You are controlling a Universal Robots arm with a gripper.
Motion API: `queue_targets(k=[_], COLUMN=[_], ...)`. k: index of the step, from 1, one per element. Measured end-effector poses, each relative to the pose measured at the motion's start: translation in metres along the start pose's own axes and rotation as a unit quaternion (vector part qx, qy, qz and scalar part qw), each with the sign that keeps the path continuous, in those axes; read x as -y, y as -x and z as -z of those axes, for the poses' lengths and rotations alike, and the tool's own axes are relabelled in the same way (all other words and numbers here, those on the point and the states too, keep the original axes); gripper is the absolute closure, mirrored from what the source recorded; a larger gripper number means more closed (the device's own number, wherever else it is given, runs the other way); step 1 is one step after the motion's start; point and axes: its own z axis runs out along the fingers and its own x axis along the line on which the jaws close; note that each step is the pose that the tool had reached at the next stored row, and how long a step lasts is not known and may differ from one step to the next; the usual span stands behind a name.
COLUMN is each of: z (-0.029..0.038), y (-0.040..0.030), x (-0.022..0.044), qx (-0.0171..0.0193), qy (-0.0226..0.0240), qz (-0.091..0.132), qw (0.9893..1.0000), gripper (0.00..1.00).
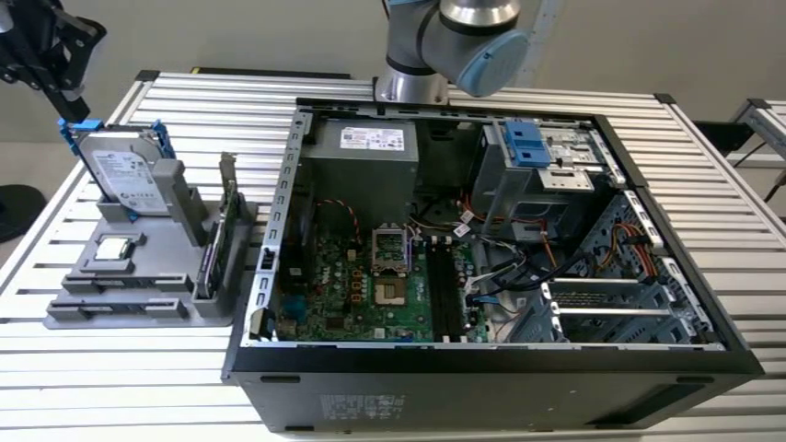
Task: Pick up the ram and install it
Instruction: 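Reach for the ram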
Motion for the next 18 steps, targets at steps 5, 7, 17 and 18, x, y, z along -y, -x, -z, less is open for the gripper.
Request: queue_targets(k=[5,7,17,18], z=[0.0001,0.0002,0.0006,0.0007], y=[0.0003,0.0004,0.001,0.0011], x=[0.0026,0.0043,0.0131,0.0143], qx=[0.0,0.0,0.0,0.0], qy=[0.0,0.0,0.0,0.0], qz=[0.0,0.0,0.0,0.0], qw=[1.0,1.0,1.0,1.0], gripper=[1.0,1.0,1.0,1.0])
